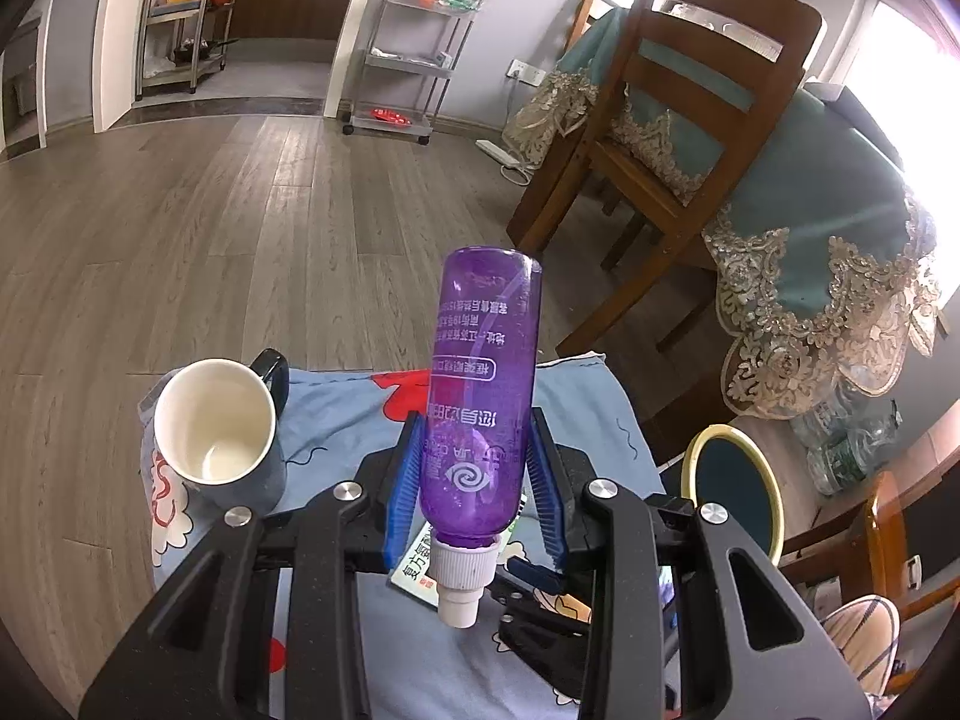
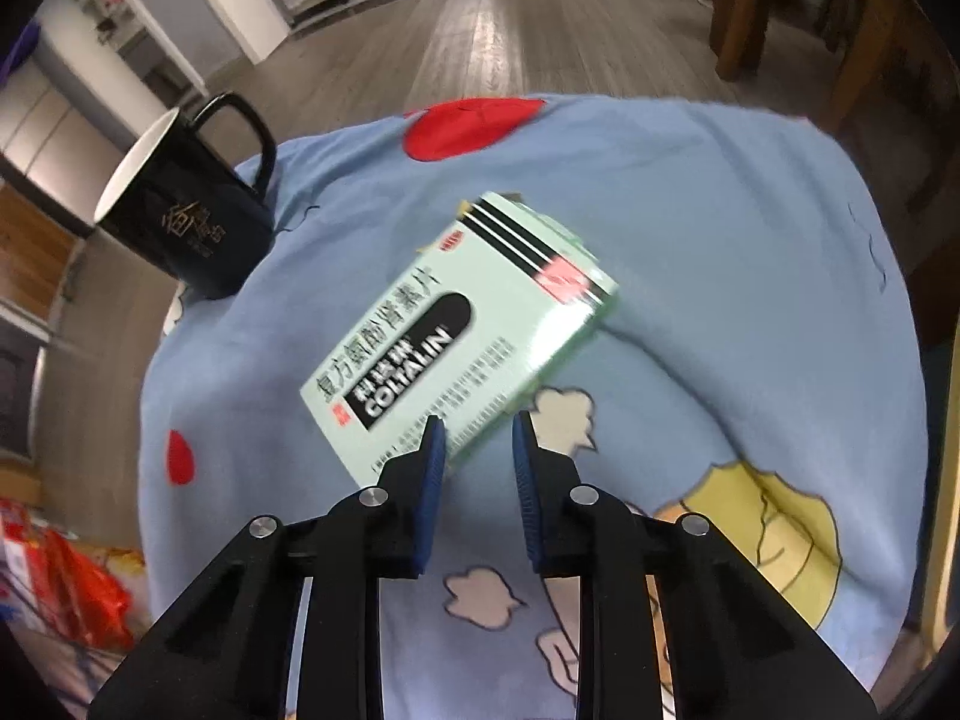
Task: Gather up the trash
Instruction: 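Grasp the white-green COLTALIN box with the right gripper while the left holds the bottle, then carry the spray bottle and COLTALIN box over the bin with both grippers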
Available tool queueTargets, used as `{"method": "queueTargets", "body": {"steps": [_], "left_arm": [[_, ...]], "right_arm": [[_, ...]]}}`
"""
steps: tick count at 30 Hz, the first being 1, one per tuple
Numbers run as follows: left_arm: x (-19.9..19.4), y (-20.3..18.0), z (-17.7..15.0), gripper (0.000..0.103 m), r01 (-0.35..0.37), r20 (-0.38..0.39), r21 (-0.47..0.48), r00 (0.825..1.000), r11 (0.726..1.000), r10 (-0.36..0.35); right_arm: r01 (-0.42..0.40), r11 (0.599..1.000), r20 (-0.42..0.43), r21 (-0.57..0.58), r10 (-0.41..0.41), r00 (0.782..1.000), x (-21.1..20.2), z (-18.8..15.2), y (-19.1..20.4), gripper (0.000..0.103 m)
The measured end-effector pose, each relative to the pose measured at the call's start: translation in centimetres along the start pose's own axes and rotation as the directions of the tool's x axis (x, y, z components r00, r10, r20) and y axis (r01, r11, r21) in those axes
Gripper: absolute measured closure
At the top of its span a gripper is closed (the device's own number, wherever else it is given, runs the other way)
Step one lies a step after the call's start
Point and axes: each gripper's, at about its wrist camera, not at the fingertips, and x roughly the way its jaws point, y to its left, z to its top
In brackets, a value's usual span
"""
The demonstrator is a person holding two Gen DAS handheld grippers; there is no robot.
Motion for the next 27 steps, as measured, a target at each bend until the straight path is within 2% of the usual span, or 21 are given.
{"method": "queueTargets", "body": {"steps": [1,3,6,9,12,15,20,24,27], "left_arm": [[0.0,0.1,-0.1,0.07,0.003,0.0,-0.006,1.0,1.0,-0.003],[-0.2,0.7,-0.3,0.07,0.005,0.001,-0.023,1.0,1.0,-0.005],[-0.4,1.2,-0.5,0.07,0.0,0.0,-0.036,1.0,0.999,0.0],[-0.4,1.5,-0.5,0.07,-0.005,-0.001,-0.043,1.0,0.999,0.005],[-0.4,1.4,-0.4,0.07,-0.002,0.001,-0.038,1.0,0.999,0.002],[-0.4,1.2,-0.2,0.07,0.0,0.004,-0.033,1.0,0.999,0.0],[-0.3,1.1,0.1,0.07,0.001,0.007,-0.025,1.0,1.0,-0.001],[-0.1,0.6,0.4,0.07,-0.005,0.006,-0.012,1.0,1.0,0.005],[0.0,0.1,0.4,0.07,-0.002,0.005,-0.002,1.0,1.0,0.002]], "right_arm": [[-0.006,0.999,-0.01,0.032,0.006,1.0,-0.1,-0.1,-0.4,0.071],[-0.032,0.997,-0.009,0.074,0.033,0.999,-0.3,-0.3,-0.7,0.043],[-0.069,0.991,0.004,0.114,0.069,0.998,-0.1,-0.1,-0.5,0.035],[-0.069,0.981,-0.006,0.182,0.072,0.997,0.6,1.1,-0.1,0.026],[-0.027,0.97,-0.025,0.241,0.034,0.999,1.8,2.2,0.5,0.022],[0.032,0.97,-0.032,0.239,-0.025,0.999,2.8,3.4,1.4,0.017],[0.153,0.984,-0.039,0.092,-0.15,0.988,4.8,4.8,4.3,0.006],[0.194,0.981,-0.008,-0.018,-0.194,0.981,5.2,4.3,5.5,0.009],[0.164,0.984,0.004,-0.067,-0.164,0.986,4.8,3.9,5.4,0.018]]}}
